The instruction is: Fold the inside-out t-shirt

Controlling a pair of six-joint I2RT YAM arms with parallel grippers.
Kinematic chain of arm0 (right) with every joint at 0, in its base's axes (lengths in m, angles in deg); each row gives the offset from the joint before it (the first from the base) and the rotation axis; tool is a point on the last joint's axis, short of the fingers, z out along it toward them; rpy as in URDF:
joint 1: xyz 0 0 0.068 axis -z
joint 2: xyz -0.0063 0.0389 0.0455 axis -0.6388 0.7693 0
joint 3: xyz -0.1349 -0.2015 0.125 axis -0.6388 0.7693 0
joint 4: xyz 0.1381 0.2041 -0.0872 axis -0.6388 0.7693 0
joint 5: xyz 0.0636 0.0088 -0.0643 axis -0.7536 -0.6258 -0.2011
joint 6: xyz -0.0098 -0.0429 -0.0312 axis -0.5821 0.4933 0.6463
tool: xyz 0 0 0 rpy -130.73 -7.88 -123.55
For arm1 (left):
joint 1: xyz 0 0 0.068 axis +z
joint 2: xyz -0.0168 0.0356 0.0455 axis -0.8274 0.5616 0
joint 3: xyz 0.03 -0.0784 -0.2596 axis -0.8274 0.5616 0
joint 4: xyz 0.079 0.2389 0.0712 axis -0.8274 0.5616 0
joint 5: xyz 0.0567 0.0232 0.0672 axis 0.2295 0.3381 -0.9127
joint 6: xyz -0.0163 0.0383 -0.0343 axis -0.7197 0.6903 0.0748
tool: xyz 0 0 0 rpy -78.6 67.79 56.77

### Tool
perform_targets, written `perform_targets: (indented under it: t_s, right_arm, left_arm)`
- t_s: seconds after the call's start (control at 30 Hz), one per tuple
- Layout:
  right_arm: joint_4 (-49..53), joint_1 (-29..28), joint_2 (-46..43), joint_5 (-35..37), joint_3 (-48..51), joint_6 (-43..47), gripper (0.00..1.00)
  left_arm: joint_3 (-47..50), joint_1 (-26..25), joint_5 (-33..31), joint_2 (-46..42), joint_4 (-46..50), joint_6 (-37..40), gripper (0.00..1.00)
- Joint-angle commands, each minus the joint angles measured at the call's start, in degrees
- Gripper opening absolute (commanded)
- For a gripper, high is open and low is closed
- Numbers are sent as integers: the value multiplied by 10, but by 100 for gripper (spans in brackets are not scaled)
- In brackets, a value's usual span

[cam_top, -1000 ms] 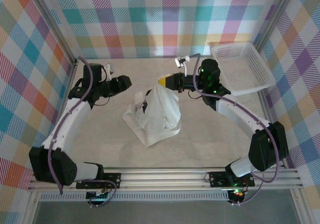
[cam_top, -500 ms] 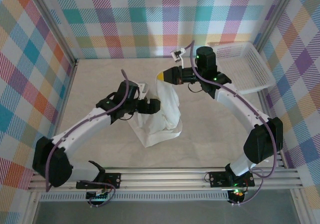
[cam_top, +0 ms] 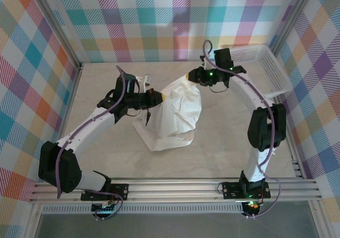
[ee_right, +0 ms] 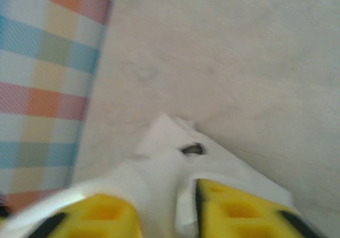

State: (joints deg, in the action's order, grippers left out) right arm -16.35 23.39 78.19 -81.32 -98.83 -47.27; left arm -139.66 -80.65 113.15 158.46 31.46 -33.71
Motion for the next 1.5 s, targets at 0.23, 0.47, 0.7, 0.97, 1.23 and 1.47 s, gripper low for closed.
perform_targets:
  t_s: [0.23, 0.47, 0.7, 0.97, 1.23, 1.47]
  right_arm:
    - [-163, -56, -295, 175, 329, -26, 59]
    - [-399, -168, -293, 181, 452, 56, 74]
    - [-457, -176, -152, 105, 363, 116, 48]
    - [-521, -95, -270, 75, 467, -25, 0]
    - [-503, -56, -339, 10, 530, -29, 0]
    - [-481, -57, -308, -101, 481, -2, 0]
  left_arm:
    - [19, 4, 56, 12, -60, -51, 0]
    - [-18, 3, 95, 24, -44, -30, 0]
    - [-29, 4, 108, -2, -7, 2, 0]
    - [15, 117, -82, -60, 205, 100, 2]
    - [137, 137, -63, -70, 164, 95, 31]
    - [81, 43, -22, -92, 135, 200, 57]
